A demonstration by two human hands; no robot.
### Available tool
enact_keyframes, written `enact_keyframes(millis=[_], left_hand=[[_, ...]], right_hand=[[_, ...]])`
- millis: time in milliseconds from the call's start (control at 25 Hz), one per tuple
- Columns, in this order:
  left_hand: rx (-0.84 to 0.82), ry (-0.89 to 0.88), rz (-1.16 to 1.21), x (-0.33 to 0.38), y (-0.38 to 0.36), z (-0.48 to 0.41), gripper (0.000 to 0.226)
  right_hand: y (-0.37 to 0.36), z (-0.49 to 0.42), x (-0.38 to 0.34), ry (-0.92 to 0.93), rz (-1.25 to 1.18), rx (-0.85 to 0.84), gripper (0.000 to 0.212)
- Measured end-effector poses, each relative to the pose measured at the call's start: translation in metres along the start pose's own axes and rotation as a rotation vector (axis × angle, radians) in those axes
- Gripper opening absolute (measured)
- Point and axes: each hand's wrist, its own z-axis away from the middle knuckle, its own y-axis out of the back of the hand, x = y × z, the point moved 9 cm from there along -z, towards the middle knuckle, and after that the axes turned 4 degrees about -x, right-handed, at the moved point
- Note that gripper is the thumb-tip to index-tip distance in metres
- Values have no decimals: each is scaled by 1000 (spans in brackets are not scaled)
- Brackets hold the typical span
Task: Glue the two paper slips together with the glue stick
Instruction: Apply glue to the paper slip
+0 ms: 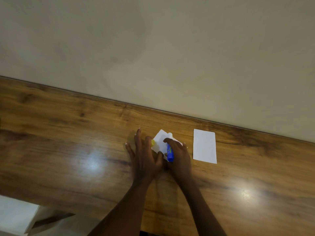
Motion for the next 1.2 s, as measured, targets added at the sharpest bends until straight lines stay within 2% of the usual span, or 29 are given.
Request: enact_keyframes(millis=[120, 240, 280, 360, 400, 480, 520, 600, 760, 880, 1080, 1200], left_hand=[[23, 6, 4, 0, 1, 1, 50], [14, 21, -22, -1, 0, -1, 48], [12, 26, -25, -1, -1, -1, 48], [10, 27, -32, -1, -1, -1, 49], [7, 22, -35, -1, -2, -1, 51], [3, 12, -36, 0, -3, -1, 56], [3, 8, -32, 0, -3, -1, 57], [-6, 15, -23, -1, -3, -1, 57], [26, 27, 16, -3, 1, -1, 51], [34, 24, 33, -2, 2, -1, 49], [24, 33, 40, -3, 3, -1, 53], [5, 36, 42, -3, 3, -1, 54]], right_hand=[[0, -22, -5, 175, 91, -270, 55], [7, -33, -6, 189, 128, -401, 60], [9, -34, -9, 199, 148, -397, 60], [20, -33, -22, 244, 80, -261, 50], [27, -30, -27, 233, -67, -151, 43], [31, -21, -25, 93, -470, 29, 34], [26, -19, -20, 15, -621, 67, 33], [13, -16, -11, -85, -728, 80, 36], [10, -19, -8, -115, -755, 84, 24], [6, -22, -10, -78, -657, 52, 17], [1, -26, -18, 22, -458, -9, 20], [8, -27, -17, 58, -415, 22, 20]])
